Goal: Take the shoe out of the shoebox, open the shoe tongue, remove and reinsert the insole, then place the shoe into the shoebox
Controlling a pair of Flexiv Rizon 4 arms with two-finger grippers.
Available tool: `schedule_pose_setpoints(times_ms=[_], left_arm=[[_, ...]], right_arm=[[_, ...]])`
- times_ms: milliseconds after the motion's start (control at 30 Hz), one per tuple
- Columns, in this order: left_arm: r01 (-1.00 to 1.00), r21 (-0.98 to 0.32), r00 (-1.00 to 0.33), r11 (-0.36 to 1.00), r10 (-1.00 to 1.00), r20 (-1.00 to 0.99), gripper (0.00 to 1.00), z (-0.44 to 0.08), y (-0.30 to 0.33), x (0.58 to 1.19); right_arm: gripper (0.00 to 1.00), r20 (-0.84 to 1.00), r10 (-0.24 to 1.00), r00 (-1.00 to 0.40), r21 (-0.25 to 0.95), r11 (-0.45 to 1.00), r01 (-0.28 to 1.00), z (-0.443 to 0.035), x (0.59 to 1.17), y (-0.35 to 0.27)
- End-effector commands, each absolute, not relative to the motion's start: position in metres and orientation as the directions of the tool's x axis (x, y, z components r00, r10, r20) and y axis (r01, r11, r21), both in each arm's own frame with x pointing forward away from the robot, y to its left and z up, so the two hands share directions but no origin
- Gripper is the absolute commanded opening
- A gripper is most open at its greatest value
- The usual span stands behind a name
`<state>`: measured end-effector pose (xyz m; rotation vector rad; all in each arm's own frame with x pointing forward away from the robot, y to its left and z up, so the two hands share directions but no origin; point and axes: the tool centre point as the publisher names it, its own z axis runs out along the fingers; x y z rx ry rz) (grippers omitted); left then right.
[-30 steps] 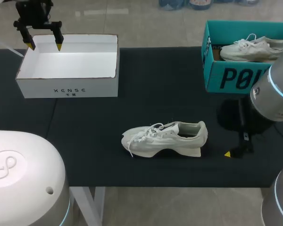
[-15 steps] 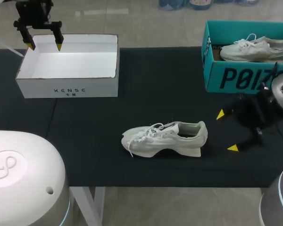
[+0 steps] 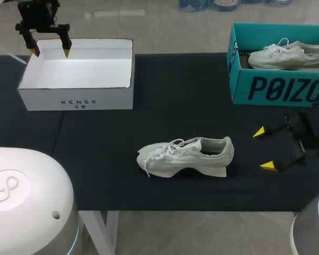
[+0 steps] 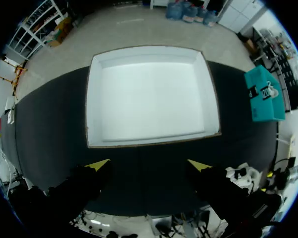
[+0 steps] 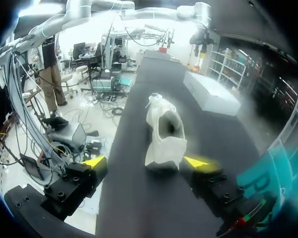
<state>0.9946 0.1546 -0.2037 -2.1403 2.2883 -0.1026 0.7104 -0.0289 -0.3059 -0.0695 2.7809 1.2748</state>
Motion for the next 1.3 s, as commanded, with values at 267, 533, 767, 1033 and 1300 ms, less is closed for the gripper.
schedule_pose_setpoints(times_ms=[267, 533, 767, 1033, 1300], left_arm=[[-0.996, -0.053, -0.067, 0.065, -0.997, 0.037, 1.00, -0.203, 0.155, 0.994], [-0.996, -0.053, -0.067, 0.065, -0.997, 0.037, 1.00, -0.203, 0.155, 0.994], [-0.996, -0.053, -0.067, 0.065, -0.997, 0.037, 1.00, -0.203, 0.155, 0.994], [-0.996, -0.053, -0.067, 0.065, -0.997, 0.037, 1.00, -0.203, 0.155, 0.994], [-0.996, -0.053, -0.067, 0.065, -0.997, 0.037, 1.00, -0.203, 0.155, 0.994]], right_arm=[[1.00, -0.071, -0.046, -0.996, 0.842, 0.533, -0.085, -0.346, 0.721, -0.023], [1.00, -0.127, 0.021, -0.992, 0.858, 0.503, -0.099, -0.359, 0.720, -0.021], [1.00, -0.126, 0.046, -0.991, 0.879, 0.467, -0.090, -0.380, 0.726, -0.021], [1.00, -0.125, 0.052, -0.991, 0.893, 0.440, -0.090, -0.397, 0.736, -0.022], [1.00, -0.127, 0.041, -0.991, 0.901, 0.423, -0.098, -0.406, 0.748, -0.006]])
